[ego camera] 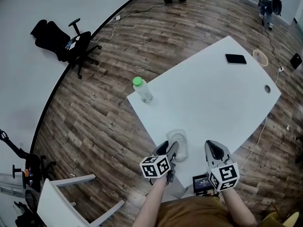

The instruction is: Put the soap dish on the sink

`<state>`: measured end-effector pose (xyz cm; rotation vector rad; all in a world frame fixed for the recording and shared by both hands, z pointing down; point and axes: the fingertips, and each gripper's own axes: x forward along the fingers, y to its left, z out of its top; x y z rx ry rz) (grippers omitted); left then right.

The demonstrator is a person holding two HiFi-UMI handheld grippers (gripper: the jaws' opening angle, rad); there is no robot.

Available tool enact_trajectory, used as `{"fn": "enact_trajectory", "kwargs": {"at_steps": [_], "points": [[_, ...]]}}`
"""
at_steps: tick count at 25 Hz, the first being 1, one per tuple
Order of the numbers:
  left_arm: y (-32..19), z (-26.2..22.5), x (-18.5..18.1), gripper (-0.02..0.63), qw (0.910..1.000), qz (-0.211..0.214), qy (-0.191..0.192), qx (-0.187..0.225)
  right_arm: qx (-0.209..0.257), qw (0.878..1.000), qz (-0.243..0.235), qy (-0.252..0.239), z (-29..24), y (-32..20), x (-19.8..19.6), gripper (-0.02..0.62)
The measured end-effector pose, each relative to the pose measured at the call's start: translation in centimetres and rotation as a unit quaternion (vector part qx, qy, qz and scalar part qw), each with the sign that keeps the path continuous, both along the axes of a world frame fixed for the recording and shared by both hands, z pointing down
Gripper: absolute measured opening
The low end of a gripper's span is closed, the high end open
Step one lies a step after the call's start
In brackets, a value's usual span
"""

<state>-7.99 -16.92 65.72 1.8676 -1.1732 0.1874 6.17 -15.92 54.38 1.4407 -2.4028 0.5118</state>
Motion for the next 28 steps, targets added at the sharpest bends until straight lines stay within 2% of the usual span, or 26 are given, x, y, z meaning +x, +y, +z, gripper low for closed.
{"fn": "enact_trajectory", "kwargs": {"at_steps": [4, 5, 15, 20, 21, 22, 25, 28], "points": [[-0.1, -0.2, -0.1, 0.270, 0.9970, 0.021, -0.071, 0.021, 0.001, 1.000, 0.001, 0.001, 0.0, 0.1, 0.0, 0.008], [-0.1, -0.3, 0.0, 0.273, 0.9956, 0.028, -0.086, 0.026, 0.001, 1.000, 0.002, 0.000, 0.0, 0.1, 0.0, 0.009], [0.4, -1.3, -0.3, 0.269, 0.9869, 0.038, -0.142, 0.066, 0.005, 1.000, 0.001, 0.003, -0.2, 0.7, 0.4, 0.009], [1.0, -1.4, -1.2, 0.159, 0.9782, 0.045, -0.187, 0.078, 0.007, 1.000, 0.002, 0.000, -0.3, 1.1, 0.4, 0.008], [1.2, -1.5, -1.2, 0.050, 0.9772, 0.050, -0.191, 0.078, 0.008, 1.000, 0.001, 0.000, -0.3, 1.1, 0.4, 0.008], [1.3, -1.7, -1.1, 0.006, 0.9764, 0.055, -0.192, 0.082, 0.008, 1.000, 0.001, -0.001, -0.4, 1.2, 0.4, 0.008], [1.1, -2.6, -1.2, 0.006, 0.9751, 0.045, -0.190, 0.106, 0.009, 1.000, 0.001, -0.001, -0.4, 1.3, 0.3, 0.008], [0.8, -3.7, -2.3, 0.006, 0.9663, 0.021, -0.219, 0.133, 0.010, 1.000, -0.002, 0.002, -0.4, 1.5, 0.1, 0.008]]}}
